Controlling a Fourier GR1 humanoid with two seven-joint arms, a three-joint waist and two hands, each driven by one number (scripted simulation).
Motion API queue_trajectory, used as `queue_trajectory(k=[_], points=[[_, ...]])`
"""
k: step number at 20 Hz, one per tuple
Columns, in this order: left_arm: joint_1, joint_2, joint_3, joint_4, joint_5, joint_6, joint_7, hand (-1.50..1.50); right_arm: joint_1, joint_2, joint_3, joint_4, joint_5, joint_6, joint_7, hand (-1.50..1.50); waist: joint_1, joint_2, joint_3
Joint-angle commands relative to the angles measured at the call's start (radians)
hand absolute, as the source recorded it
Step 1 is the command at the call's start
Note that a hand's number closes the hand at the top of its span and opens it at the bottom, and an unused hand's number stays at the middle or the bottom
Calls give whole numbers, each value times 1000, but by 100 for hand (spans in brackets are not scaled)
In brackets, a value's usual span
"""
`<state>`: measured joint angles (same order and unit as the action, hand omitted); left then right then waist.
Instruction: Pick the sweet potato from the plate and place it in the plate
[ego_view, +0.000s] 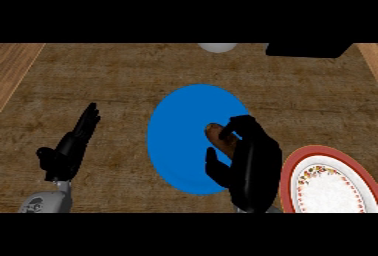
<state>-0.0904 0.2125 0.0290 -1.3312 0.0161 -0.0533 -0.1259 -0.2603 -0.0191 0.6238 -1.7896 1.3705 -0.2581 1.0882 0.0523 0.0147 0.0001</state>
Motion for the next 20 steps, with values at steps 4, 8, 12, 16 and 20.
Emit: queue_trajectory(k=[4,8,12,16,20], points=[[-5,13,15,19,6,-15,-18,0,-175,18,-111,264,-178,-216,179,-150,2,-2,1],[17,7,1,-4,-7,-7,-10,0,-200,19,-135,317,-182,-420,124,-150,2,-4,2],[36,13,20,10,2,-8,-24,0,-189,19,-173,236,-179,-560,94,-150,-20,-11,2],[25,16,28,-27,17,-7,25,0,-59,19,-176,155,-251,-718,1,-150,-40,-16,3],[42,-6,23,-19,-6,24,0,0,131,8,-139,31,-317,-812,-145,-150,-62,-17,2]])
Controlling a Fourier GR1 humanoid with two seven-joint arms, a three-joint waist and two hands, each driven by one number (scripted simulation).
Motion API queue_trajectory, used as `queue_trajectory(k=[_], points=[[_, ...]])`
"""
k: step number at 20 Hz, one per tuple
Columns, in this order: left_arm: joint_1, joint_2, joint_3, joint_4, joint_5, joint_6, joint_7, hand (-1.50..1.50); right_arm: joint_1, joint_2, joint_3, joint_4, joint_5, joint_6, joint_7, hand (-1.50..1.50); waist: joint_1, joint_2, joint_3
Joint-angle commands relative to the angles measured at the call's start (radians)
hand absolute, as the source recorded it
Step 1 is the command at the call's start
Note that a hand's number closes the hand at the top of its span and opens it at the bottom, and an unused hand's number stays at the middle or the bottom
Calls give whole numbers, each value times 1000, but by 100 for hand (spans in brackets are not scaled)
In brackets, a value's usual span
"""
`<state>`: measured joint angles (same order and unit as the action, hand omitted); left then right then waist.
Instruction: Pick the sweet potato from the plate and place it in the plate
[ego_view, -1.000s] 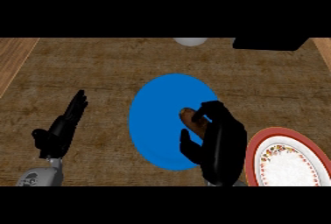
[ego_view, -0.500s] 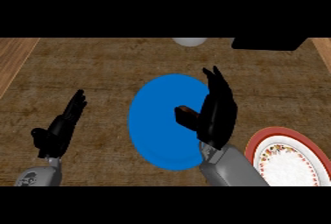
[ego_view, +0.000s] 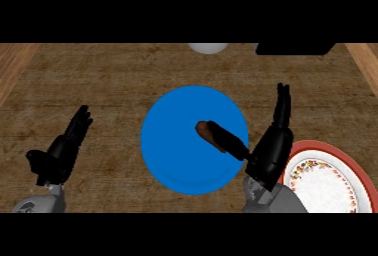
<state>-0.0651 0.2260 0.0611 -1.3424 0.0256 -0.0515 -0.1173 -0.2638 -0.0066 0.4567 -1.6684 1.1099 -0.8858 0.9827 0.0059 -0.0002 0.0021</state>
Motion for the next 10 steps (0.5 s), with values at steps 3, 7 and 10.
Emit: queue_trajectory(k=[3,7,10], points=[[34,-24,-11,-1,-17,15,-14,0,292,-91,85,-285,-110,-144,-87,-150,-21,-4,-1],[36,-16,-10,-66,-20,20,40,0,457,-281,154,-335,-282,-259,-255,-150,-11,-2,-1],[-7,-3,16,4,-1,-13,-2,0,505,-408,218,-323,-437,-372,-399,-150,-11,-1,0]])
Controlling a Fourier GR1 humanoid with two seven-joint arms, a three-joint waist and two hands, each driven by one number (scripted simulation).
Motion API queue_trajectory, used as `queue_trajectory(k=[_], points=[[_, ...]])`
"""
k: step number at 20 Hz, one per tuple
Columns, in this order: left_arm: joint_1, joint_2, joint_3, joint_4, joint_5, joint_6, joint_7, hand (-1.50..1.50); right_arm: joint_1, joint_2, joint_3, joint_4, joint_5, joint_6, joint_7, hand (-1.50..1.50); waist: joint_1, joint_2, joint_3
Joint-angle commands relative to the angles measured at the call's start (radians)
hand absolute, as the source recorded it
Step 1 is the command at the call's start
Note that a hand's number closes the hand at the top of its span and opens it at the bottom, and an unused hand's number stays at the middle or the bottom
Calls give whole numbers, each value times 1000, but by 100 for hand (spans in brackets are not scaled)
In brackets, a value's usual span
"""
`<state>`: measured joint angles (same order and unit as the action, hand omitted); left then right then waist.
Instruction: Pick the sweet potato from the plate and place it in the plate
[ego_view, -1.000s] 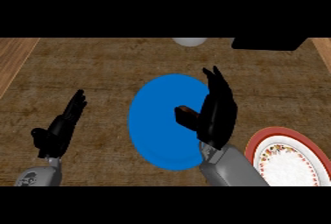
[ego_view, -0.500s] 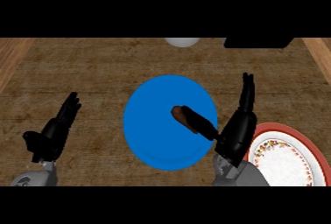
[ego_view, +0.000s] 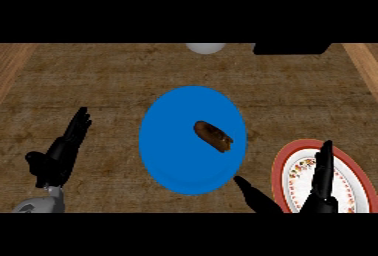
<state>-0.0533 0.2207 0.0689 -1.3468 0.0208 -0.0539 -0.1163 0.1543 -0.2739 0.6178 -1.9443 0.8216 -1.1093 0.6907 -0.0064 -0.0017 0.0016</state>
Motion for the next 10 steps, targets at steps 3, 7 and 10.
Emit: queue_trajectory(k=[3,7,10], points=[[10,-22,-12,-30,-15,15,23,0,122,-199,115,-13,-281,-235,-238,-150,4,0,1],[72,-32,-24,-103,-21,18,19,0,93,-265,135,39,-473,-281,-384,-150,12,-2,3],[16,0,12,-24,-9,-21,1,0,81,-253,128,86,-589,-270,-514,-150,5,0,1]])
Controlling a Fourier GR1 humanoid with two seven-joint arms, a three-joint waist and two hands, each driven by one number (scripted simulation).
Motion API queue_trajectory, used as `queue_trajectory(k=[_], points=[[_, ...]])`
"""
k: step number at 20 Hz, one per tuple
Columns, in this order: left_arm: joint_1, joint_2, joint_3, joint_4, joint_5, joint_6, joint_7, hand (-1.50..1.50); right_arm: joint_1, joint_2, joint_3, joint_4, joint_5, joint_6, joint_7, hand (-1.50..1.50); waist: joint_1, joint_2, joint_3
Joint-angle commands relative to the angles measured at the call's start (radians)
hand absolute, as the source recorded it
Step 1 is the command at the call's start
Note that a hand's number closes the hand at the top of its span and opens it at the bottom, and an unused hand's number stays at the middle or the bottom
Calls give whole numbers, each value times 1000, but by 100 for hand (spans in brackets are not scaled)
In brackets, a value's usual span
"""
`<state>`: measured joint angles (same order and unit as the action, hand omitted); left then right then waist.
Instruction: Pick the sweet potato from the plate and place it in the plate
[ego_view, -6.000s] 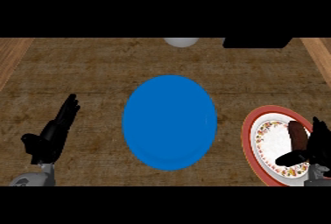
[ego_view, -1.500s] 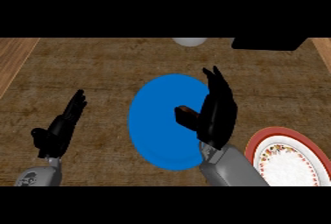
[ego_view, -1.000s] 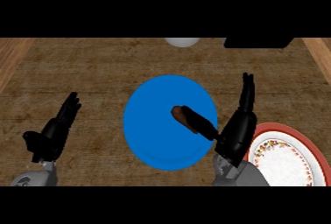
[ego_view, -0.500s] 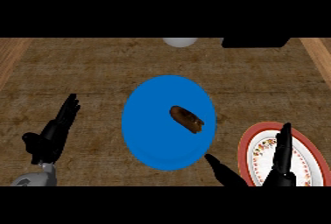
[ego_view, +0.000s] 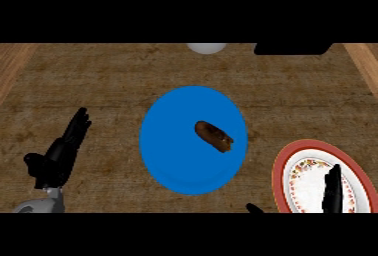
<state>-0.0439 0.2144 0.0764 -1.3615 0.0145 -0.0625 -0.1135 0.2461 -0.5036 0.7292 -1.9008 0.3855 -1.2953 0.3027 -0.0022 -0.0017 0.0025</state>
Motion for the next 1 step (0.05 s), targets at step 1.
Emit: queue_trajectory(k=[1], points=[[-48,-10,12,37,-17,32,13,0,39,-55,15,-1,-149,-110,-167,-150,-9,-1,1]])
